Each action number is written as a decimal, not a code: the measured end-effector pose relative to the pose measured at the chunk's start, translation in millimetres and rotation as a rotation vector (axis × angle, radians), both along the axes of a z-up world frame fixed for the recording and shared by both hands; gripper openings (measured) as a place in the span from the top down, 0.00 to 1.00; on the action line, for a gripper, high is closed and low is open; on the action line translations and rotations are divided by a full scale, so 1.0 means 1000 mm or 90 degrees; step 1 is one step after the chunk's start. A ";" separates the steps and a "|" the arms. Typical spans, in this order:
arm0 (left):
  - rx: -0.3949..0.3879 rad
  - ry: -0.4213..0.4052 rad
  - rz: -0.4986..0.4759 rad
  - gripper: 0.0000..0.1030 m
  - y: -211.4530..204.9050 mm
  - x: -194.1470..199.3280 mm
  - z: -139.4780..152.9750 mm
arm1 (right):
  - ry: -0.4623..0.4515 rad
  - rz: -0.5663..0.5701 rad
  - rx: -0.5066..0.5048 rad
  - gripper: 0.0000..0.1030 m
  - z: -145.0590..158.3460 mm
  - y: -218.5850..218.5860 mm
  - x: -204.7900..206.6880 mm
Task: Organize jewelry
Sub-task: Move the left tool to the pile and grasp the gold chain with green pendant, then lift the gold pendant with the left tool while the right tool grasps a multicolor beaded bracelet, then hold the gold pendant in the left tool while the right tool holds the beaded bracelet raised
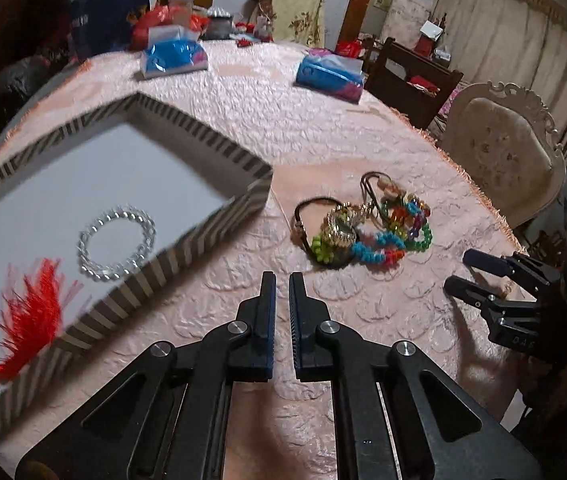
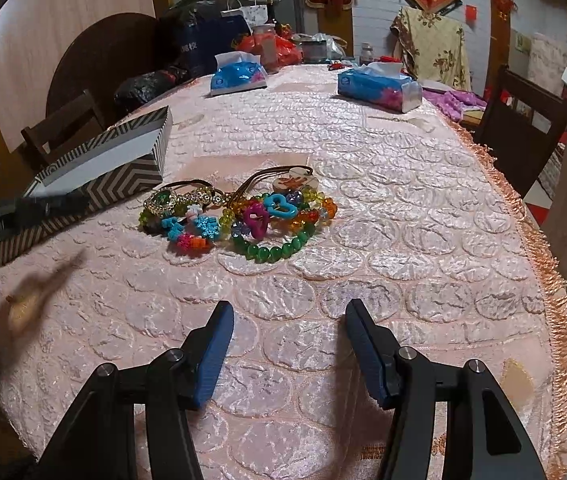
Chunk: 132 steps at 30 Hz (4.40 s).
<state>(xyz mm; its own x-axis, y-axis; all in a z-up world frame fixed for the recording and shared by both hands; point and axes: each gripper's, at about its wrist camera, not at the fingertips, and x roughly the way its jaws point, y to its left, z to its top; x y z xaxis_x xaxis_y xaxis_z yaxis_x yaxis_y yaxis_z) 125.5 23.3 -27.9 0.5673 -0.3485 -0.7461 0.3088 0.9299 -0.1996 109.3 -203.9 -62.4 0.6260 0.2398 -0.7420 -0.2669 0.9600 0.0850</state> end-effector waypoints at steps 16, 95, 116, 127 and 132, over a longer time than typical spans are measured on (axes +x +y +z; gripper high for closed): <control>0.118 -0.022 -0.064 0.76 -0.081 0.042 -0.012 | 0.001 -0.001 -0.020 0.37 -0.001 0.006 -0.001; 0.001 -0.047 0.030 0.83 0.047 -0.072 -0.004 | -0.069 -0.040 0.204 0.92 0.068 -0.019 -0.014; 0.032 -0.060 0.108 0.83 0.034 -0.105 0.043 | -0.106 0.016 0.103 0.92 0.073 0.027 -0.048; 0.024 -0.051 0.116 0.83 0.041 -0.107 0.039 | -0.090 0.001 0.081 0.92 0.072 0.033 -0.049; 0.022 -0.051 0.119 0.83 0.043 -0.107 0.038 | -0.087 0.004 0.078 0.92 0.072 0.036 -0.047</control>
<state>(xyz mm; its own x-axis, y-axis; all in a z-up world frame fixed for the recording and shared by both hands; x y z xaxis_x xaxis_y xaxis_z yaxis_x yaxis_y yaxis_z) 18.8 66.6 9.9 0.6779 -0.2071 -0.7054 0.1440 0.9783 -0.1489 62.4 -167.7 9.3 0.7170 0.3277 -0.6152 -0.2902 0.9428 0.1640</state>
